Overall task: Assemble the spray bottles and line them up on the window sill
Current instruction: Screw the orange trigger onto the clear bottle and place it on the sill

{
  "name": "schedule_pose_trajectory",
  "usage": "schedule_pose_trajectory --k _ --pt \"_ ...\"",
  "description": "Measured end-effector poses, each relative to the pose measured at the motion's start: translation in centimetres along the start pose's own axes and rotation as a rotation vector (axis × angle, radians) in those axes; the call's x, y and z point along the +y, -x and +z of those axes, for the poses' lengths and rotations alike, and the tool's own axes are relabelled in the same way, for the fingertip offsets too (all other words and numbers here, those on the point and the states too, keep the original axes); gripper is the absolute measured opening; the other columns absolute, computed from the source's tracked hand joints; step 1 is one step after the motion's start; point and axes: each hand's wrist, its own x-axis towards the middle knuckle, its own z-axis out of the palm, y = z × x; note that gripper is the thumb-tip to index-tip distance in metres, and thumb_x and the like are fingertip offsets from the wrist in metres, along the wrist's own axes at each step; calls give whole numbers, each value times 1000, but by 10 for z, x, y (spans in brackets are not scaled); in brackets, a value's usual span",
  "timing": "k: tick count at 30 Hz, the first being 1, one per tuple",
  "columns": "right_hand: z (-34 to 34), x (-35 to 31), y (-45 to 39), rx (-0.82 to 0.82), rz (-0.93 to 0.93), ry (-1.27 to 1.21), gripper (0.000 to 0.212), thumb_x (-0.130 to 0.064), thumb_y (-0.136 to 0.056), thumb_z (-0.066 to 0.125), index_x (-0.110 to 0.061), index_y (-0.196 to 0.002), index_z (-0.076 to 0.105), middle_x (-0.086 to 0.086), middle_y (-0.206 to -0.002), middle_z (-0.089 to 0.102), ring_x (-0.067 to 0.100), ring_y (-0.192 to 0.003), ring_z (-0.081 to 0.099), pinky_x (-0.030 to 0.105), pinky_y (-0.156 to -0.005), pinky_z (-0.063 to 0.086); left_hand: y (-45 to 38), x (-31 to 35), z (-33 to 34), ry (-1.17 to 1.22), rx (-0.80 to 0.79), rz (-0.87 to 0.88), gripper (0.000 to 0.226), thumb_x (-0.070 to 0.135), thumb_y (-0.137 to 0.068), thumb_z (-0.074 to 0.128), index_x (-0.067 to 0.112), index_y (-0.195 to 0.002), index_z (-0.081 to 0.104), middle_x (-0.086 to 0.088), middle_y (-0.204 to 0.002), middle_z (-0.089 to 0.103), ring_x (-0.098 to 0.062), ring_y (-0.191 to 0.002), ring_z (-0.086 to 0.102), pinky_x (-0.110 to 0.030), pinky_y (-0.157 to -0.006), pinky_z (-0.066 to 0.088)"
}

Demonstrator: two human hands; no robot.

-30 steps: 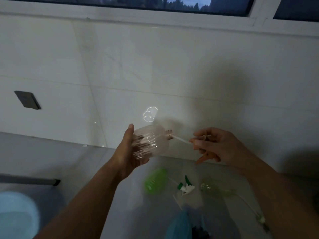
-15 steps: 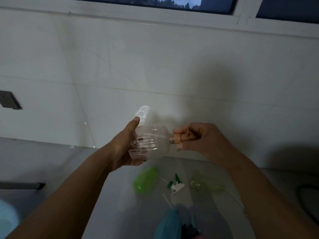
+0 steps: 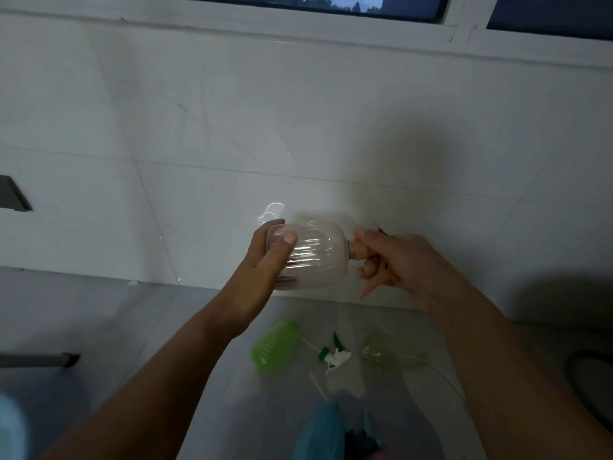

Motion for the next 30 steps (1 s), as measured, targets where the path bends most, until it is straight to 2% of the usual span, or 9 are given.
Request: schedule_pose_trajectory --k 6,9,12,14,17,19,23,26,30 --pt "-12 -1 10 -137 37 73 33 -30 -88 71 -6 -110 65 10 -91 73 16 -77 75 19 -53 52 1 3 -3 77 -97 -28 64 51 -89 68 32 -146 45 2 -139 63 -20 -127 61 -54 -109 46" --pt "-11 -1 11 -119 5 212 35 -42 -91 64 -7 -93 72 8 -83 76 16 -70 75 20 -44 36 0 4 -8 44 -137 -25 64 47 -88 70 30 -145 47 0 -139 63 -22 -129 60 -54 -110 44" --pt "-6 8 9 -37 99 212 53 -63 -83 61 -13 -71 74 10 -70 75 27 -68 70 33 -54 49 -1 7 -11 -11 -148 -1 74 45 -79 77 36 -145 46 6 -138 64 -16 -128 60 -48 -112 42" --pt "-5 8 7 -67 138 190 62 -69 -81 60 -9 -78 77 11 -73 75 26 -67 67 35 -60 50 -1 8 -10 -17 -129 4 77 44 -76 80 36 -145 47 7 -137 65 -15 -128 60 -49 -114 41" --pt "-11 3 5 -210 112 24 52 -45 -79 77 -2 -108 68 24 -97 71 25 -82 73 43 -79 59 -1 7 -10 54 -111 -15 71 43 -79 77 31 -143 50 2 -136 66 -20 -127 61 -54 -113 42" --pt "-16 3 5 -235 37 53 42 -27 -79 80 -5 -110 63 26 -102 69 28 -91 75 49 -85 56 -2 5 -11 73 -119 -12 69 42 -81 76 29 -143 51 -1 -136 66 -22 -128 61 -55 -113 41" --pt "-15 10 10 -195 21 163 49 -57 -77 73 -9 -87 74 18 -83 76 46 -89 71 53 -75 52 -1 7 -12 50 -145 -16 79 43 -75 80 34 -146 47 5 -137 65 -18 -129 60 -51 -114 40" --pt "-8 10 13 -170 65 192 58 -59 -91 54 -9 -71 75 18 -73 74 39 -71 64 37 -54 52 -2 7 -11 -10 -188 -5 83 42 -76 82 35 -149 44 7 -140 63 -16 -131 58 -50 -116 38" --pt "-7 3 14 -262 121 -107 35 -34 -86 68 -3 -103 61 17 -88 68 36 -87 72 58 -86 57 -4 8 -10 130 -133 -27 75 34 -80 82 27 -146 48 1 -134 68 -21 -126 62 -42 -109 46"
